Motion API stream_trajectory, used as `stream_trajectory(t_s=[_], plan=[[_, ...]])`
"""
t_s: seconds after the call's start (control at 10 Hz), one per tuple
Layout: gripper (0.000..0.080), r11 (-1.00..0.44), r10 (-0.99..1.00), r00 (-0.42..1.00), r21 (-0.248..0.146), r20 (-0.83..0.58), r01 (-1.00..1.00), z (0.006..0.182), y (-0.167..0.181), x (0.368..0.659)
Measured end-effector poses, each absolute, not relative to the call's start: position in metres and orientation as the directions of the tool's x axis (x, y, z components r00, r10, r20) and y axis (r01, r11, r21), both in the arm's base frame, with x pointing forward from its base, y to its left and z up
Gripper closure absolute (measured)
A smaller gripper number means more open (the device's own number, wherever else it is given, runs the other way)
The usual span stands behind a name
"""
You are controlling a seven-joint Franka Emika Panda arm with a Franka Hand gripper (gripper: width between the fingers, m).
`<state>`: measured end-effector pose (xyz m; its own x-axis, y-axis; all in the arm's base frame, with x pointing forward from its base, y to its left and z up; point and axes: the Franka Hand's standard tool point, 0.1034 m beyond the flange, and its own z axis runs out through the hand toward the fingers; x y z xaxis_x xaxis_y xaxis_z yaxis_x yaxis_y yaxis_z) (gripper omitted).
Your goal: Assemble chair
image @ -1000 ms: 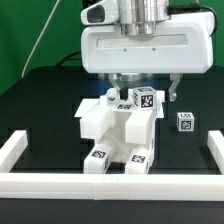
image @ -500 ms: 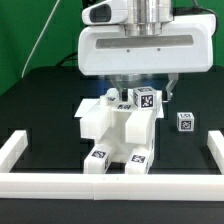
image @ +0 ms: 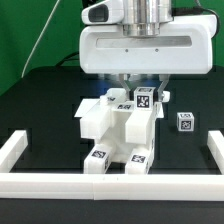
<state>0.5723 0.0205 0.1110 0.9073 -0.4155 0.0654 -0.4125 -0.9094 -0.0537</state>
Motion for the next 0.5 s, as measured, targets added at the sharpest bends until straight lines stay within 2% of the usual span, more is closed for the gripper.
stream_trajectory(t_s=[0.4, 0.5], plan=[[0.0517, -0.681, -0.731, 0.682, -0.095, 0.027, -0.726, 0.1112, 0.0199, 0.5732], [0.0517, -0.585, -0.809, 0.588, -0.107, 0.008, -0.804, 0.1113, 0.0202, 0.5736]])
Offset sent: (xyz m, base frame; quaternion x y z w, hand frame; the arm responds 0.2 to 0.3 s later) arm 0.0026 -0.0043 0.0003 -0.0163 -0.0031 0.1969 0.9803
